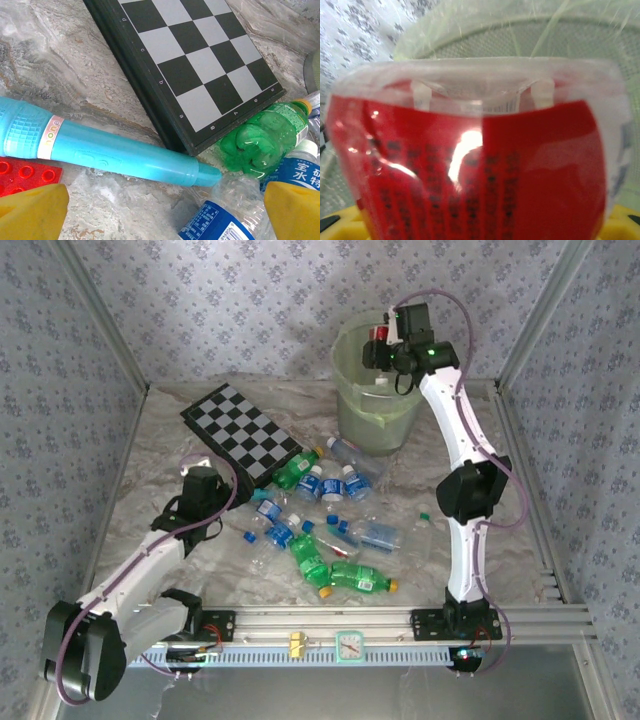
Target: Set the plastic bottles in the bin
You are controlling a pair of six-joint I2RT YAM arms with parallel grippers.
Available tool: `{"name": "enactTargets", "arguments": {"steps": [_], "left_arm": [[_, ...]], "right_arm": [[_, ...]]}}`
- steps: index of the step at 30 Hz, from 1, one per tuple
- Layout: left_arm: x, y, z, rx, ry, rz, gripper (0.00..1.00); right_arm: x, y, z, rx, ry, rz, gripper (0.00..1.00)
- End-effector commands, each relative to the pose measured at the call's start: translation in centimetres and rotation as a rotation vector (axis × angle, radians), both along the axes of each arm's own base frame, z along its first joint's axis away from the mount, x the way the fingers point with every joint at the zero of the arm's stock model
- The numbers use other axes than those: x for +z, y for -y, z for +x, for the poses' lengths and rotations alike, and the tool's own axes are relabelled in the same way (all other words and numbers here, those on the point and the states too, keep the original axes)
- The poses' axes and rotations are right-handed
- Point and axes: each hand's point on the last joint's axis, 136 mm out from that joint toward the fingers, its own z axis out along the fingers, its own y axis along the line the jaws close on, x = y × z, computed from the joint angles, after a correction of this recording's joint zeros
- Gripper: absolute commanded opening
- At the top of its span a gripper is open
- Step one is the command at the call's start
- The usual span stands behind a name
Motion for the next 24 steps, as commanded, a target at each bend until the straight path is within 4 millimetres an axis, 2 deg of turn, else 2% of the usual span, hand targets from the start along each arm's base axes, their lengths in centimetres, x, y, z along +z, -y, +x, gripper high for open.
{"name": "enactTargets", "arguments": {"steps": [1, 3, 5, 11, 15, 18, 24], "left_arm": [[0.0, -0.4, -0.4, 0.013, 0.001, 0.002, 1.0], [0.1, -0.4, -0.4, 0.015, 0.001, 0.0, 1.0], [0.0, -0.5, -0.5, 0.016, 0.0, -0.001, 1.0], [0.0, -0.5, -0.6, 0.018, 0.0, -0.006, 1.0], [0.0, -0.4, -0.6, 0.017, 0.002, -0.009, 1.0], [0.1, -0.3, -0.5, 0.013, 0.004, -0.015, 1.0], [0.2, 0.4, -0.5, -0.018, 0.008, -0.045, 1.0]], "right_arm": [[0.1, 0.0, -0.2, 0.005, -0.003, -0.038, 0.41], [-0.1, 0.0, -0.1, 0.004, -0.003, -0.036, 0.45], [0.0, -0.2, 0.0, 0.005, -0.002, -0.03, 0.53], [1.1, -0.2, 0.0, 0.006, 0.023, -0.017, 0.66], [3.0, -0.1, -0.3, 0.005, 0.065, -0.005, 0.82], [5.0, -0.1, -0.8, 0.007, 0.107, 0.007, 1.0], [9.1, 0.1, -3.4, 0.017, 0.179, -0.006, 1.0]]}}
